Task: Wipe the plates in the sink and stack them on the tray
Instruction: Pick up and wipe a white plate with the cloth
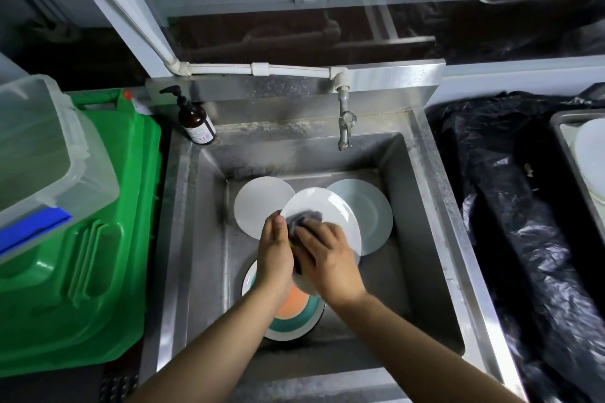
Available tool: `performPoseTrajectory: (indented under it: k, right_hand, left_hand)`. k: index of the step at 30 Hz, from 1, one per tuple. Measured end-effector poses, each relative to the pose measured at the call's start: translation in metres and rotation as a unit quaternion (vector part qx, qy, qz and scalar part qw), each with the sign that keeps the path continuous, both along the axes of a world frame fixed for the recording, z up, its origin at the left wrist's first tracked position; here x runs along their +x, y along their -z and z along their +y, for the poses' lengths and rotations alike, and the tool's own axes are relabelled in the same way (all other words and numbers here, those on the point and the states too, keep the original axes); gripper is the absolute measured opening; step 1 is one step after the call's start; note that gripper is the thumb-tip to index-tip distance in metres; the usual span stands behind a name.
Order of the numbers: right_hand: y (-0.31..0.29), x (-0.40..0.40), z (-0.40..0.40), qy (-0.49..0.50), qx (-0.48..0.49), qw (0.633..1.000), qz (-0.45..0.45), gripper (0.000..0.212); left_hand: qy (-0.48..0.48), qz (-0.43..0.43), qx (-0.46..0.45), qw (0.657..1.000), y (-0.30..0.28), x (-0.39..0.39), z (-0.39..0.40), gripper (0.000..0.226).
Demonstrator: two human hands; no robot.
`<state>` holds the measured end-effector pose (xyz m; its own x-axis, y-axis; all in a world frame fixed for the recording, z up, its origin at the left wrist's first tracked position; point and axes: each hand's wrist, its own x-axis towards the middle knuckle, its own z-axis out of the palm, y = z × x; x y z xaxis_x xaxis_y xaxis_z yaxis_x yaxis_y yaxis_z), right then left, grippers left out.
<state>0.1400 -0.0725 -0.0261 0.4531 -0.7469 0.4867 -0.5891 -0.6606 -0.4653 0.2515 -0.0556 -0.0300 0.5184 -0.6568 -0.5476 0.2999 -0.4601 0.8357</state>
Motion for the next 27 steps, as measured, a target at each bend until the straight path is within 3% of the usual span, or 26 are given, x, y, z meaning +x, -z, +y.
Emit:
performPoseTrajectory:
  k: [3,7,10,17,20,24,27]
  right_hand:
    - [0.002,-0.001,0.001,-0.044,-0.034,0.998,0.018,0.026]
    - [0.035,-0.029,-0.039,0.093,0.112,0.989,0.041,0.023]
    - [0.039,-0.041,-0.054,0.156,0.158,0.973,0.058,0.024]
    - [0.013,-0.016,0.019,-0.023,0.133,0.991,-0.003,0.026]
    - [0.011,-0.02,0.015,-0.054,0.095,0.994,0.014,0.028]
    - [0.027,-0.043,-0.032,0.083,0.114,0.989,0.047,0.026]
    - [0.03,-0.046,-0.041,0.121,0.14,0.981,0.065,0.027]
  left_hand:
    - [-0.017,0.002,0.0,1.0,0.002,0.003,0.002,0.025]
    - [-0.015,-0.014,0.018,1.0,0.003,0.008,0.009,0.028]
    - [-0.023,0.005,0.022,0.999,0.001,0.008,0.009,0.02]
    - [-0.014,-0.01,0.027,1.0,-0.009,0.003,-0.002,0.019]
    - [-0.004,-0.008,0.011,1.0,-0.007,0.004,0.0,0.022]
    - [0.004,-0.017,0.016,1.0,-0.005,0.011,0.004,0.022]
    - [-0.009,-0.005,0.022,1.0,-0.007,0.01,0.004,0.021]
